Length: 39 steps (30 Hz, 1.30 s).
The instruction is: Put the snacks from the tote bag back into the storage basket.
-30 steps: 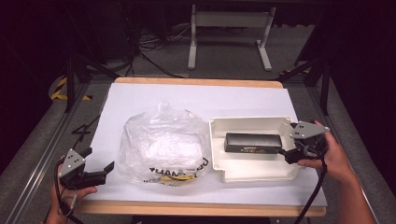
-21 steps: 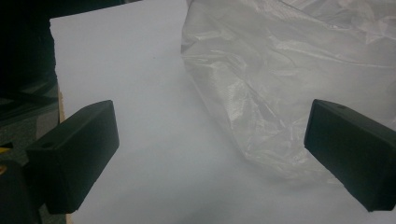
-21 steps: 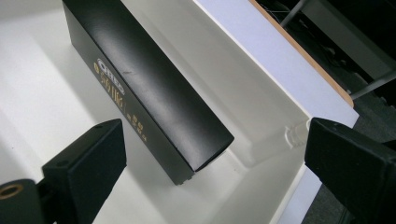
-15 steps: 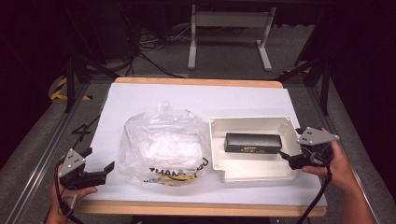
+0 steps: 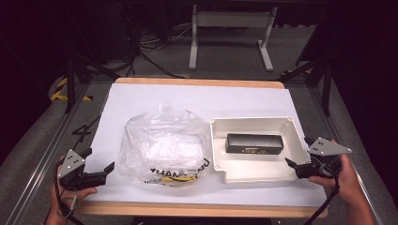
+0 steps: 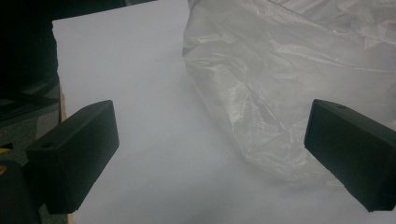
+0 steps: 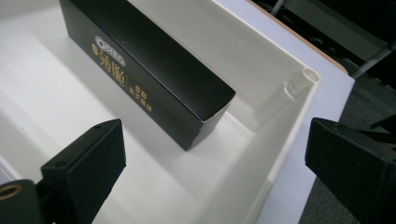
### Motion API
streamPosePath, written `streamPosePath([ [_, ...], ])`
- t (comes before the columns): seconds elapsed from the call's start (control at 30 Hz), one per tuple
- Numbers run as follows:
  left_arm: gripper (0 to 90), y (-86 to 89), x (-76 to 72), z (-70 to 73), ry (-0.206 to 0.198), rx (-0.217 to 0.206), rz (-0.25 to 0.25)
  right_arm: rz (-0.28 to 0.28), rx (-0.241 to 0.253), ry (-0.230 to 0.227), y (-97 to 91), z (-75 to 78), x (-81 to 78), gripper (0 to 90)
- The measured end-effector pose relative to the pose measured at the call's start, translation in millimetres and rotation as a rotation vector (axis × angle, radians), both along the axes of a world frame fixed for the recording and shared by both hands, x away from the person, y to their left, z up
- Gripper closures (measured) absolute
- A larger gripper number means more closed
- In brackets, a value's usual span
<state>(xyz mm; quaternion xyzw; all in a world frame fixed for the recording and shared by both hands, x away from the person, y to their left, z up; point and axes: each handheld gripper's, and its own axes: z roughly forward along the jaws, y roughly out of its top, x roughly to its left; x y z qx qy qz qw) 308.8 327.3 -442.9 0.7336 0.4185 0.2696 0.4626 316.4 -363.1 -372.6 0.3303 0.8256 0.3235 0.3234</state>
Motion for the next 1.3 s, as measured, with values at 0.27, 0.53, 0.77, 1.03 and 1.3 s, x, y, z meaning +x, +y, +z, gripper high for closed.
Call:
streamPosePath([
  [0.27,3.9,-0.4,1.4,-0.4,0.002,-0.003,-0.003,-0.06,0.072,-0.018,-12.4,-7.7,-9.5,4.8],
  [0.53,3.8,-1.4,4.0,0.8,-0.001,-0.011,-0.012,-0.069,0.106,-0.033,-13.3,-19.8,-21.1,3.8],
  [0.77,3.8,-4.4,6.7,0.8,-0.005,-0.017,-0.028,-0.087,0.145,-0.04,-14.3,-36.9,-29.4,3.1],
  [1.03,3.8,-4.4,9.2,-0.4,-0.007,-0.014,-0.033,-0.159,0.243,-0.072,-28.0,-51.5,-35.8,3.0],
  [1.3,3.6,-2.8,10.8,-0.8,-0.012,-0.017,-0.032,-0.157,0.23,-0.114,-31.0,-57.8,-43.3,2.8],
])
